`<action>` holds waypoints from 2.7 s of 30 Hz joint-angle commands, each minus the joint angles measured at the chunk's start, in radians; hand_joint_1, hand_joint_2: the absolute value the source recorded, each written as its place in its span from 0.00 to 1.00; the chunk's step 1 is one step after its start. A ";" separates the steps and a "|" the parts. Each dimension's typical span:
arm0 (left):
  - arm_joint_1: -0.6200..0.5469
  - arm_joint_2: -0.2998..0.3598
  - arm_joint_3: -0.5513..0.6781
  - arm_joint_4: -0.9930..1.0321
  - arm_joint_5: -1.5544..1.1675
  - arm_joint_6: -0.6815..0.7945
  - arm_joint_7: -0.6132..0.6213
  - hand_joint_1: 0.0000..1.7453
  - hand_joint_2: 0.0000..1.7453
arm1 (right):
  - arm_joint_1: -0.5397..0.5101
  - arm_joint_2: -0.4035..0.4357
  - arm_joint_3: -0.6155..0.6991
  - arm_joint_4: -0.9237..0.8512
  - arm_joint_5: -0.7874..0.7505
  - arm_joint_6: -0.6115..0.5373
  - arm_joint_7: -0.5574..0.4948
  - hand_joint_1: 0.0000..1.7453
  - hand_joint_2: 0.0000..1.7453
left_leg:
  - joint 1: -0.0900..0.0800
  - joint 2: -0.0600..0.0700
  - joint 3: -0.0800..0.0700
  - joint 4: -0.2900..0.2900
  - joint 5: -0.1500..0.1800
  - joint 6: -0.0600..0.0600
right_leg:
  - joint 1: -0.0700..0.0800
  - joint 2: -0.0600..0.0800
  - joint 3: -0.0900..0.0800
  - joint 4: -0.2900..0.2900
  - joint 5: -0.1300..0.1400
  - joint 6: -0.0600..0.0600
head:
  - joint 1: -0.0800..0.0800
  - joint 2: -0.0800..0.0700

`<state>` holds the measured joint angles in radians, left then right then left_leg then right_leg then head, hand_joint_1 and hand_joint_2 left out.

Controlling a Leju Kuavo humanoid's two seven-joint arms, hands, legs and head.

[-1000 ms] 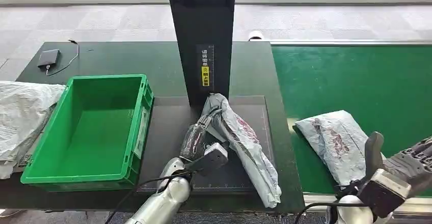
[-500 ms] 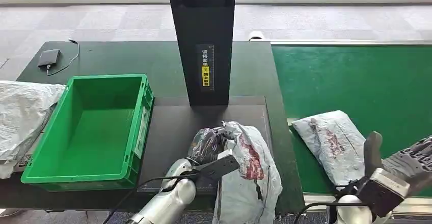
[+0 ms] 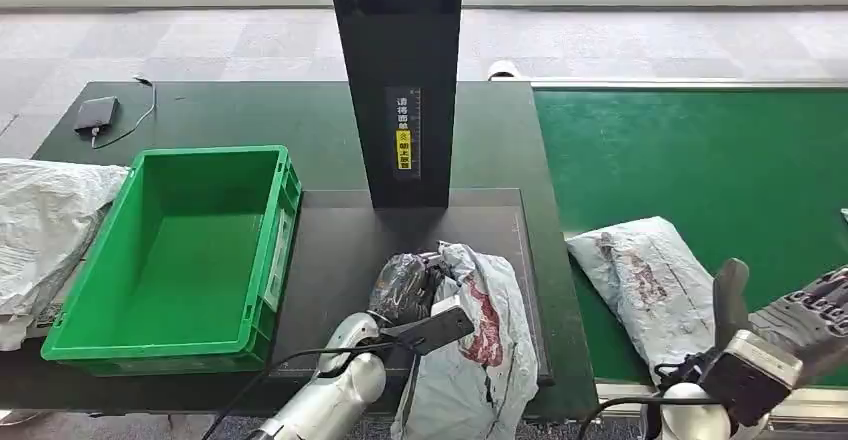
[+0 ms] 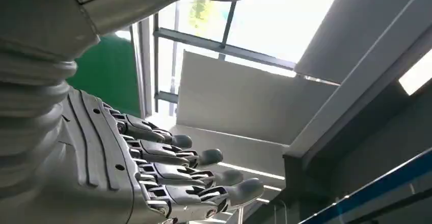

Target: Moved the parcel from conveyor to table for the left to box.

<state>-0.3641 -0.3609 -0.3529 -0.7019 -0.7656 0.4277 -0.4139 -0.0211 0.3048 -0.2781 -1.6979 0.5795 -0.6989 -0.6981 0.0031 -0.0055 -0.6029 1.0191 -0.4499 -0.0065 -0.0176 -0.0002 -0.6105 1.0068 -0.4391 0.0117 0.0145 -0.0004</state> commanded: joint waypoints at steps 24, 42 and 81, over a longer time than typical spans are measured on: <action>0.087 0.012 0.350 -0.642 -0.289 0.270 0.047 1.00 1.00 | -0.050 0.044 -0.063 0.061 -0.003 0.001 0.000 0.00 1.00 | 0.001 0.004 0.001 0.000 -0.001 -0.001 | 0.001 0.004 0.000 0.000 0.000 -0.001 | 0.000 0.000; 0.030 0.012 0.508 -0.678 -0.338 0.270 0.054 1.00 1.00 | -0.053 0.044 -0.075 0.063 0.000 0.001 0.000 0.00 1.00 | 0.001 0.002 0.001 -0.001 0.000 -0.001 | 0.001 0.002 0.000 0.000 0.000 -0.001 | 0.000 0.000; -0.340 0.054 1.390 -0.460 -0.623 0.270 -0.024 1.00 1.00 | -0.070 0.044 -0.076 0.100 -0.002 0.001 0.000 0.00 1.00 | 0.002 0.002 0.003 -0.002 0.002 -0.002 | 0.002 0.002 0.002 -0.001 0.000 -0.002 | 0.000 0.000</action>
<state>-0.5947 -0.3284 0.8027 -1.2543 -1.3928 0.6985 -0.4196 -0.0237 0.3044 -0.2796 -1.6796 0.5757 -0.6989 -0.6981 0.0041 -0.0057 -0.6031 1.0185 -0.4477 -0.0087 -0.0168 0.0005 -0.6110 1.0074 -0.4390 0.0111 0.0145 0.0000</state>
